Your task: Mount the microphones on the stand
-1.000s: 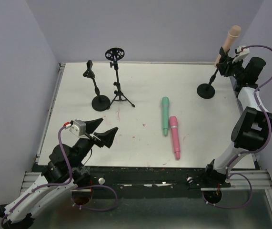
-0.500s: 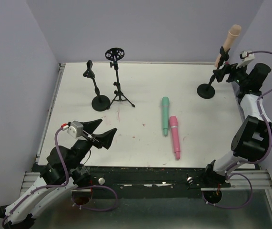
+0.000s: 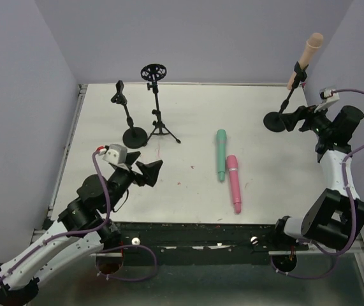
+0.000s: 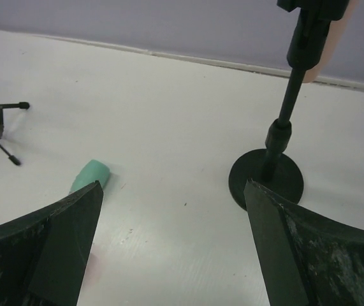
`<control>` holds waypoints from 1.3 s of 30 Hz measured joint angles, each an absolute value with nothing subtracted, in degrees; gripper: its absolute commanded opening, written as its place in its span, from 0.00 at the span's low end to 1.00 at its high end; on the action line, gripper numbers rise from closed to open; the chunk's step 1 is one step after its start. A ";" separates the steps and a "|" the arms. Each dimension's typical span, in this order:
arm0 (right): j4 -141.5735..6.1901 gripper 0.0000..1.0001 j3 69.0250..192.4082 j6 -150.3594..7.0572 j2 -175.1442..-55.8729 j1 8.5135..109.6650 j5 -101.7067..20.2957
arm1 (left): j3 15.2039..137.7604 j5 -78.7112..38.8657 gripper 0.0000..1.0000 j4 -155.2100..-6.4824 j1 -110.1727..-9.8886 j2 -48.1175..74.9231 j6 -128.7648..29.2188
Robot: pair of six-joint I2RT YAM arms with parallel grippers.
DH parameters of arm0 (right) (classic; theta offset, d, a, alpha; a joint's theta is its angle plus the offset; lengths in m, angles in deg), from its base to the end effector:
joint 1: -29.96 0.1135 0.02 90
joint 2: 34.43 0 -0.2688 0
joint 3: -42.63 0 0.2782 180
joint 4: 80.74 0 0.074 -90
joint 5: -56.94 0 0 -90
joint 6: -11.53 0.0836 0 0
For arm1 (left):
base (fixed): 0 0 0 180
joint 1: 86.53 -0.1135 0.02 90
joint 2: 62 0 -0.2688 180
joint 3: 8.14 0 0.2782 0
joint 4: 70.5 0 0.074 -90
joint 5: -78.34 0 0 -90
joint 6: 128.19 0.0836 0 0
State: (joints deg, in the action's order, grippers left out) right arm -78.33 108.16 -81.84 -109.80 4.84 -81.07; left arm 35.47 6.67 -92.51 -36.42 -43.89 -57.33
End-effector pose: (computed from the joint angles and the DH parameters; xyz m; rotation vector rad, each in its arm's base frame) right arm 0.3462 -0.0937 0.2985 -0.2666 1.7072 0.3794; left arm 0.1284 -0.1126 0.3262 0.1561 1.5492 -0.7230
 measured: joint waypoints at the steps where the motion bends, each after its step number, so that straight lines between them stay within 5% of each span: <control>1: -77.32 1.00 108.18 -81.45 -109.15 4.75 -81.82 | 37.15 7.02 0.99 -92.49 -36.42 -40.59 -57.20; 9: -65.22 1.00 108.75 -75.44 -103.81 4.66 -91.00 | 49.35 6.47 0.98 -91.86 -41.67 -20.25 -55.27; 20: -72.58 1.00 92.97 -65.10 -92.56 4.62 -100.88 | 74.31 7.61 0.91 -96.16 -48.99 5.61 -57.94; 39: -72.91 1.00 94.15 -64.34 -92.16 4.62 -101.23 | 80.06 10.64 0.66 -93.69 -57.19 26.33 -56.94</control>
